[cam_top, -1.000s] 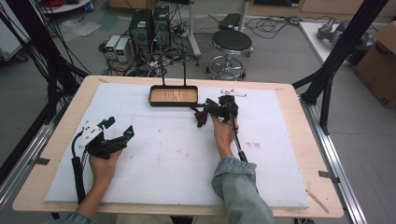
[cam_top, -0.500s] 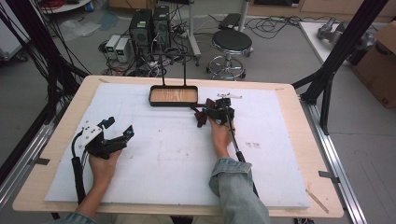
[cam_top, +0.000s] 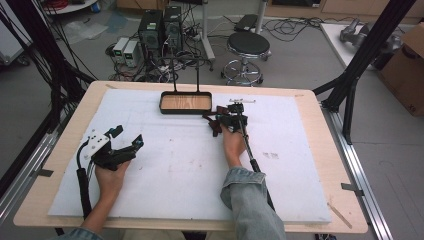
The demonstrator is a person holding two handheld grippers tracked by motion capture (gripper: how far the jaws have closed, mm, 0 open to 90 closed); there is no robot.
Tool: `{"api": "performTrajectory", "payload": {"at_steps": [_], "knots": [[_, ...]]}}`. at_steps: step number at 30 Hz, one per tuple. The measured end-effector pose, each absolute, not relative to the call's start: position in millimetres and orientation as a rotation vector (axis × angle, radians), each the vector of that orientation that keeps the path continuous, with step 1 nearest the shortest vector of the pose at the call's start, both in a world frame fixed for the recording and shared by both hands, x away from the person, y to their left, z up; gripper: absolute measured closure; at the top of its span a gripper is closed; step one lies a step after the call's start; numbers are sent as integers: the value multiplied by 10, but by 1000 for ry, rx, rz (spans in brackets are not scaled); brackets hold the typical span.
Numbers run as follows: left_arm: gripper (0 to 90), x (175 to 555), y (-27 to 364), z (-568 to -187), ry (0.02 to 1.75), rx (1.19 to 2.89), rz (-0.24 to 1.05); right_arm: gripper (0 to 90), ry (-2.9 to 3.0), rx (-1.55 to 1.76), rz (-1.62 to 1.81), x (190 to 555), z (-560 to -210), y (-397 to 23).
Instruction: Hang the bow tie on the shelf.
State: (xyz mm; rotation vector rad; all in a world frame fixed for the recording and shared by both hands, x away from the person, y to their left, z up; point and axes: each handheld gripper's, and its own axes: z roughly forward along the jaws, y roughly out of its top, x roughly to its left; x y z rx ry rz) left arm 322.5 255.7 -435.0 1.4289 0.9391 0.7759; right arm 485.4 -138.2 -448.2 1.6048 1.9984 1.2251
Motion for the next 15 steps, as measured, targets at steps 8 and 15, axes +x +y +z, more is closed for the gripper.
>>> {"api": "performTrajectory", "payload": {"at_steps": [8, 15], "knots": [[159, 3226, 2558, -4351, 938, 1427, 775, 775, 1980, 1608, 1231, 4821, -4398, -1404], [158, 3224, 2557, -4348, 935, 1432, 779, 776, 1922, 1483, 1289, 4721, -4135, -1457]]}}
